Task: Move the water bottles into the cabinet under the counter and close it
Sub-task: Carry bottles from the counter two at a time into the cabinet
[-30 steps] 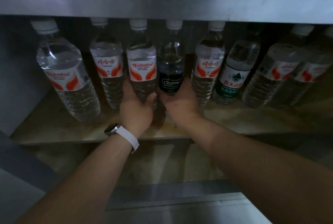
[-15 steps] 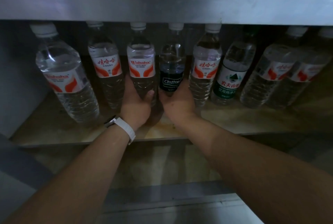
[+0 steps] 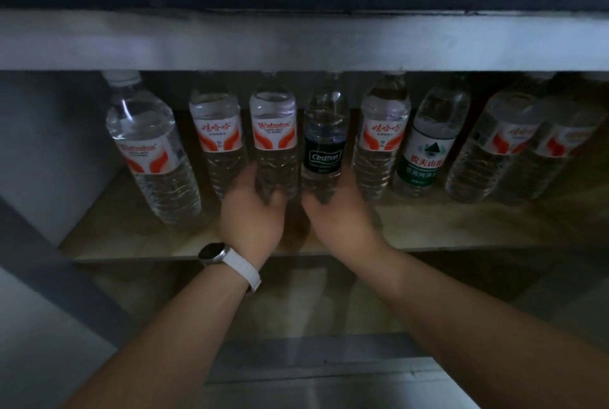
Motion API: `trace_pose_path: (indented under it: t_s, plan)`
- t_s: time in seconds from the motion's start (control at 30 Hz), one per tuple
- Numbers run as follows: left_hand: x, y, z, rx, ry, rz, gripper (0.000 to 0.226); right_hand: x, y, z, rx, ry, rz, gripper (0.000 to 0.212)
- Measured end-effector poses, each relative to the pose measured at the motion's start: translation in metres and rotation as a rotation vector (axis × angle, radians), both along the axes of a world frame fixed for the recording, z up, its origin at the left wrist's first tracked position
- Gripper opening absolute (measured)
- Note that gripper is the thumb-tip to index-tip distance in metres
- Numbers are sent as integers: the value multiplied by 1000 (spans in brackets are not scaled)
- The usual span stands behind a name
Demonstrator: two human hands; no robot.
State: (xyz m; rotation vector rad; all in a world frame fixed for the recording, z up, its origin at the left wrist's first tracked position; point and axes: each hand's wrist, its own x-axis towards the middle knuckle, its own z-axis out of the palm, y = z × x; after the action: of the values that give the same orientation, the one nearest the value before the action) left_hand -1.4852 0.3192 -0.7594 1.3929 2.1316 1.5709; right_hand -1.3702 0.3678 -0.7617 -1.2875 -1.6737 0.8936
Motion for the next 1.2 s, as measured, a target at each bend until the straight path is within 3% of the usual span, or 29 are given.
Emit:
trace_pose_path:
  t_s: [0.23,0.37,0.47,0.53,0.67,0.83,1.2]
  plan:
    - [-37,-57,0,79,100,218,9,1,-28,6,4,-63,132,62]
    - [-61,-73,5,106,8,393,33,-20,-35,13,13,-112,230,58]
    - [-80,-71,1,46,-91,366,62,-44,-40,17,24,-109,280,54]
    - [-88,-69,2,29,-124,301,68,-63,-43,18,46,-91,296,54]
    - [-92,-59,13,-40,-181,239,41,-98,-44,16,72,-77,299,69]
    - [-98,-47,13,-126,-157,276,38,-116,-36,14,31,-65,201,89]
    - [-116,-33,12,-140,-77,251,37,-133,-15,5,92,-31,75,56]
